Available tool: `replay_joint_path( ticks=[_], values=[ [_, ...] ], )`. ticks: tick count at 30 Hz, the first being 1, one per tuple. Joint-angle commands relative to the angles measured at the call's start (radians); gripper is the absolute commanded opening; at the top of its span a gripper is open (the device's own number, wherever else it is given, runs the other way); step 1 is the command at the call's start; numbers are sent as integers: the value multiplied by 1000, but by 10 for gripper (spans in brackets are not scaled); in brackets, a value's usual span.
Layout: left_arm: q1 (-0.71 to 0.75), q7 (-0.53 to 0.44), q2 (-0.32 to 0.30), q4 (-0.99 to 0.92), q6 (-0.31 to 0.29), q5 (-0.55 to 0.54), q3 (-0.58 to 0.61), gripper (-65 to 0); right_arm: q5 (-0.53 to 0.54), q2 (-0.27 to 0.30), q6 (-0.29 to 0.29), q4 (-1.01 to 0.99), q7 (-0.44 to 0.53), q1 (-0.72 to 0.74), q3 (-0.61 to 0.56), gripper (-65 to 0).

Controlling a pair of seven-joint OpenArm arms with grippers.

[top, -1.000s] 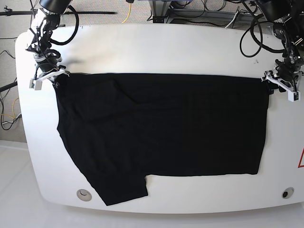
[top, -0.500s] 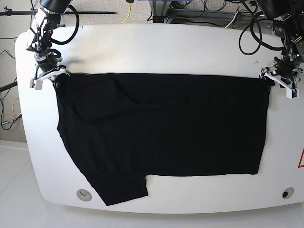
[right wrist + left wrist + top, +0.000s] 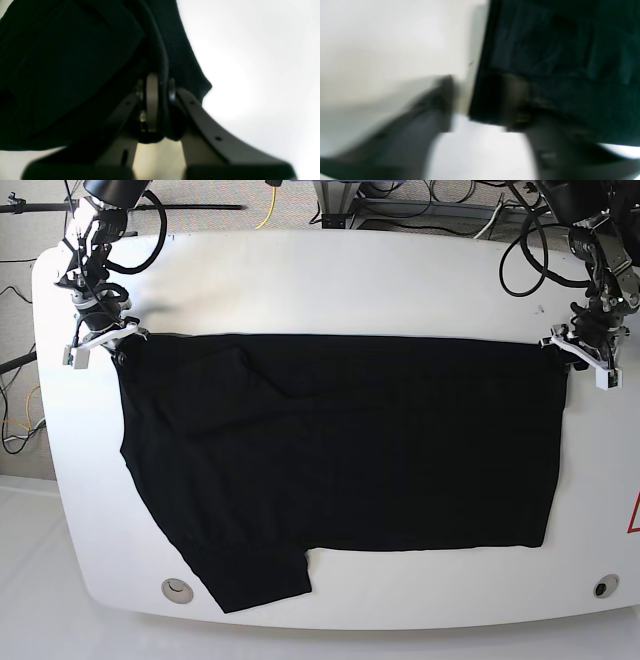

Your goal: Fold the T-shirt properly

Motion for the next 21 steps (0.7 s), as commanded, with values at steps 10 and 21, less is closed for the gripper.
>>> replay_joint_path(
  ticks=[10,21],
  values=[
    [-7,-10,-20,29,11,3,-3,-629,-14,10,-6,5,-27,2,2,-650],
    [0,6,-18,29,5,9,10,-650,-18,6,-9,0,-25,1,1,-647]
  ],
)
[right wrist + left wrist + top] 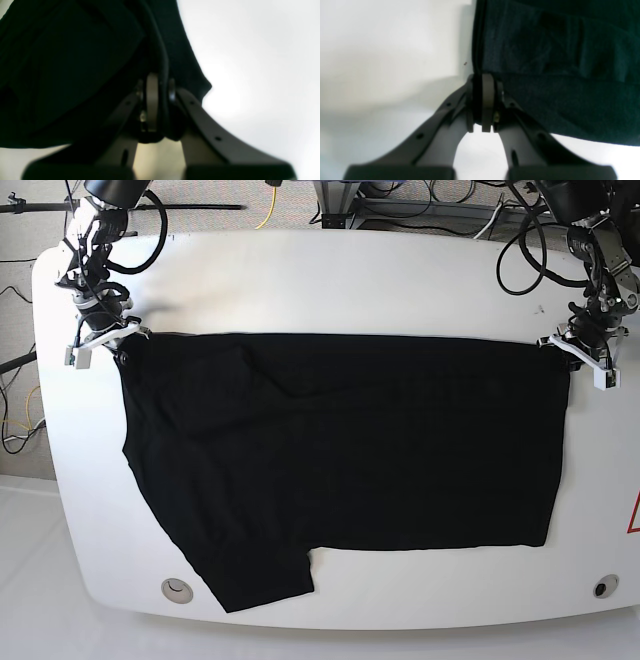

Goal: Fold the T-shirt properly
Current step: 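Pull the held shoulder edge further toward the robot with both grippers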

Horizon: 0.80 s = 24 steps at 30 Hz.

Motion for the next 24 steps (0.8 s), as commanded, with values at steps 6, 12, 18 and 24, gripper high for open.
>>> replay_joint_path(
  ticks=[6,12,18,24],
  values=[
    [-3,12,-17,20,-4,-4,-5,-650,-18,9,-9,1,-19,-1,2,-646],
    [-4,7,-19,20,-1,0,-6,-650,-16,10,-9,3,-27,-6,1,-640],
    [15,10,-20,31,-1,0,-8,-649,-17,7,-6,30,-28,-30,2,-641],
    [115,-1,-39,114,8,-10,13,-650,-20,3,-7,145,-31,-116,3,-642]
  ],
)
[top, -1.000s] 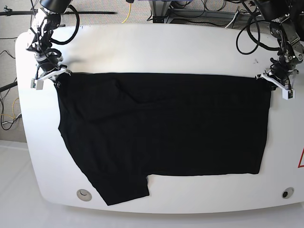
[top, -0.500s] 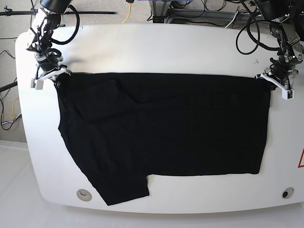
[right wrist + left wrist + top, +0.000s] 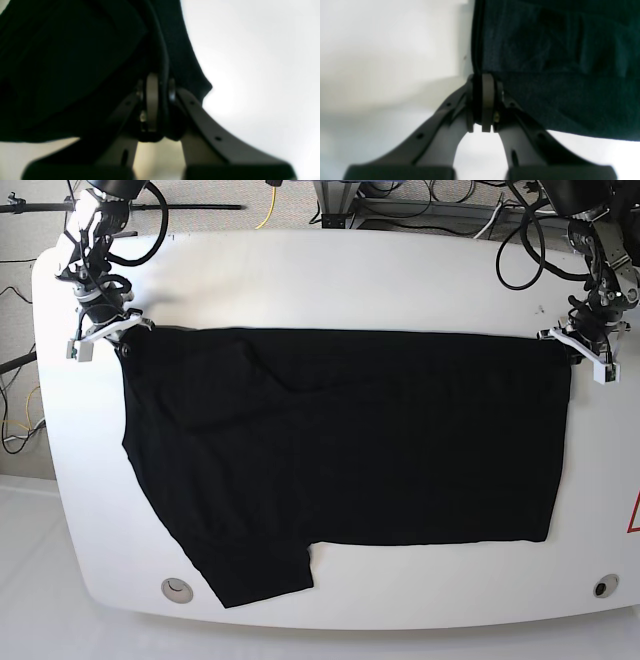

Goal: Fold the T-shirt properly
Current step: 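Pull the held shoulder edge further toward the robot with both grippers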

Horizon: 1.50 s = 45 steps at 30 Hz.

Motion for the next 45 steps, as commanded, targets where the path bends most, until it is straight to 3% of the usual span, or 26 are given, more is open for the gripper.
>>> replay_joint_path(
  ticks=[1,18,45],
  values=[
    [41,-11,-28,51,-1,-10,-3,-650,-4,13,-3,60,-12,-43,6,-643],
    [301,-24,-77,213,-2,-2,-8,-650,-4,-6,-9,300,-59,-275,24,-650],
    [309,-14,-81,171,-11,6,-14,-650,-16,-8,-15,278,-67,-300,34,-650]
  ],
)
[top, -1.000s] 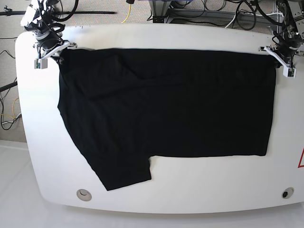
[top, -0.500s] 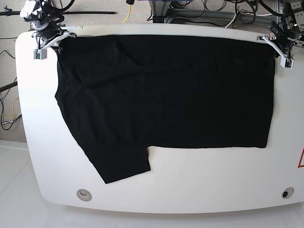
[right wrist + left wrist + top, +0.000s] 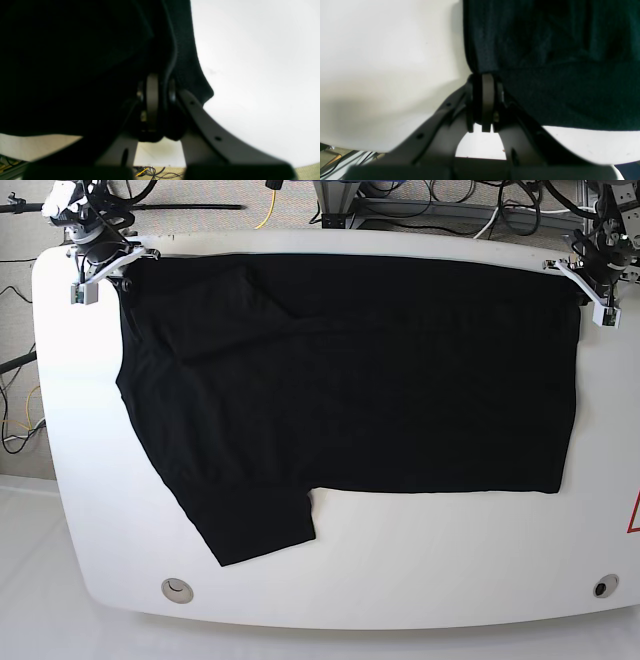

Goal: Fold the T-shirt properly
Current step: 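Pull the held shoulder edge further toward the robot with both grippers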

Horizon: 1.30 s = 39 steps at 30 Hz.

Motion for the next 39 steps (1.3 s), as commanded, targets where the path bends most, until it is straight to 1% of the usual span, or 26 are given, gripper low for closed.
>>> replay_joint_path(
  ticks=[1,9,11,13,15,19,21,23,25,29,33,35,39],
  values=[
    [5,5,-19,6,-1,4,-7,-650,5,13,4,18,14,-6,7,-650],
    [4,11,-15,20,-2,1,-10,-642,2,12,1,9,16,0,5,-650],
    [2,9,-16,21,-1,1,-8,-611,0,12,1,9,15,-3,6,-650],
    [2,5,-17,24,0,1,-6,-559,0,13,0,10,14,-4,6,-650],
    [4,-5,-20,25,2,4,-1,-482,-6,13,-2,12,12,-2,2,-634],
    [7,-20,-23,32,5,2,0,-357,-5,14,-1,12,8,-4,1,-564],
    [9,-25,-25,39,5,3,2,-313,-3,14,0,12,7,-4,1,-520],
    [10,-29,-26,49,6,2,3,-284,-6,15,0,13,5,-2,2,-480],
    [18,-31,-27,86,10,5,3,-247,-23,14,3,28,4,2,7,-394],
    [24,-33,-31,123,9,9,5,-255,-32,16,3,60,1,1,10,-348],
    [24,-33,-36,145,10,11,-4,-273,-33,18,4,105,-4,-1,11,-331],
    [14,-37,-39,146,9,7,-39,-296,-31,23,5,165,-13,-9,16,-310],
    [2,-34,-41,154,8,4,-63,-332,-33,28,7,213,-30,-6,18,-304]
  ],
)
